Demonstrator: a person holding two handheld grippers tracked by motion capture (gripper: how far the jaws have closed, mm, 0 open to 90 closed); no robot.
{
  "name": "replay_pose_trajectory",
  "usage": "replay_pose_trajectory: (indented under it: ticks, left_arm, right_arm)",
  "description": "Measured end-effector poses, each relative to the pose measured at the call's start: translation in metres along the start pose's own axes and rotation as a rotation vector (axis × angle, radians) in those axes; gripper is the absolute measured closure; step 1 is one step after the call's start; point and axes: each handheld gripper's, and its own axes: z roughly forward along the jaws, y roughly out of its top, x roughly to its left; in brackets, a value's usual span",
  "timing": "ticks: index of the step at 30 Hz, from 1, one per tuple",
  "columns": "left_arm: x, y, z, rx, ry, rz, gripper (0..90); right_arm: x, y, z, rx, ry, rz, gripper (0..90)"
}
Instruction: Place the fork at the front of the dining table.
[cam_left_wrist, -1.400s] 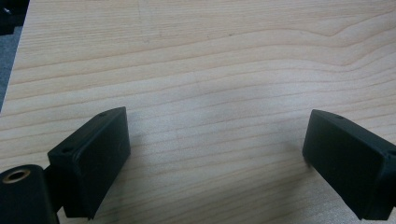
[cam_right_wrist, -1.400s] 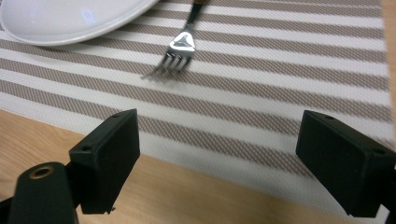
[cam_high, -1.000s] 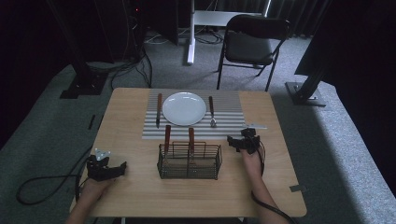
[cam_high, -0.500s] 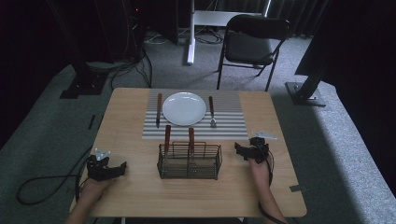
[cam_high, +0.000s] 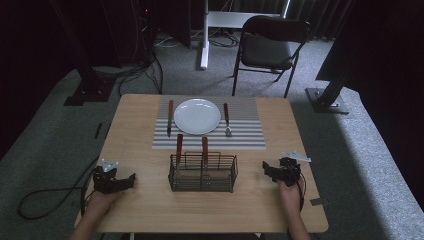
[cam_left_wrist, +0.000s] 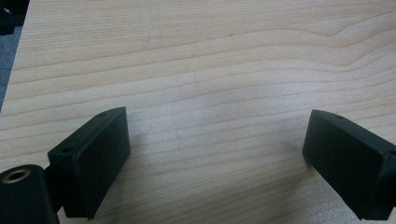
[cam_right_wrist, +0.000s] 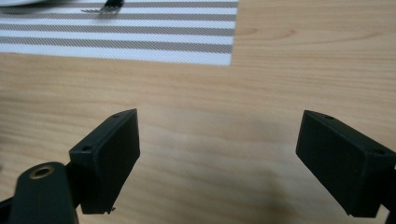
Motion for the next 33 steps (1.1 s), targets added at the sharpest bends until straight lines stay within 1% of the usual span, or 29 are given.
replay_pose_trajectory:
  ticks: [2,6,11,16,20,21,23,26,27,33]
  left_arm:
    - [0.000,0.000,0.000,0.000,0.000,0.000,7.4]
    - [0.000,0.000,0.000,0.000,0.000,0.000,7.4]
    - [0.000,0.000,0.000,0.000,0.000,0.000,7.4]
    - [0.000,0.000,0.000,0.000,0.000,0.000,7.4]
    - [0.000,0.000,0.000,0.000,0.000,0.000,7.4]
    - [0.000,0.000,0.000,0.000,0.000,0.000,7.4]
    - [0.000,0.000,0.000,0.000,0.000,0.000,7.4]
    - [0.000,0.000,0.000,-0.001,0.000,0.000,7.4]
    - [0.000,0.000,0.000,-0.001,0.003,-0.002,7.4]
    - [-0.001,-0.001,0.000,0.000,0.007,-0.009,7.4]
  right_arm:
    - [-0.001,-0.004,-0.004,-0.002,-0.017,-0.005,13.2]
    - [-0.005,-0.013,-0.012,0.000,-0.030,-0.007,13.2]
    - [-0.013,-0.025,-0.021,0.000,-0.035,0.016,13.2]
    - [-0.018,-0.033,-0.029,-0.001,-0.037,0.037,13.1]
    - [-0.022,-0.037,-0.035,-0.003,-0.052,0.039,13.2]
    - [-0.023,-0.039,-0.036,-0.005,-0.058,0.040,13.2]
    - [-0.028,-0.046,-0.042,-0.007,-0.072,0.063,13.1]
    - [-0.030,-0.048,-0.044,-0.005,-0.079,0.064,13.1]
    - [-0.034,-0.055,-0.051,-0.009,-0.105,0.067,13.2]
    - [-0.039,-0.063,-0.056,-0.012,-0.128,0.074,13.2]
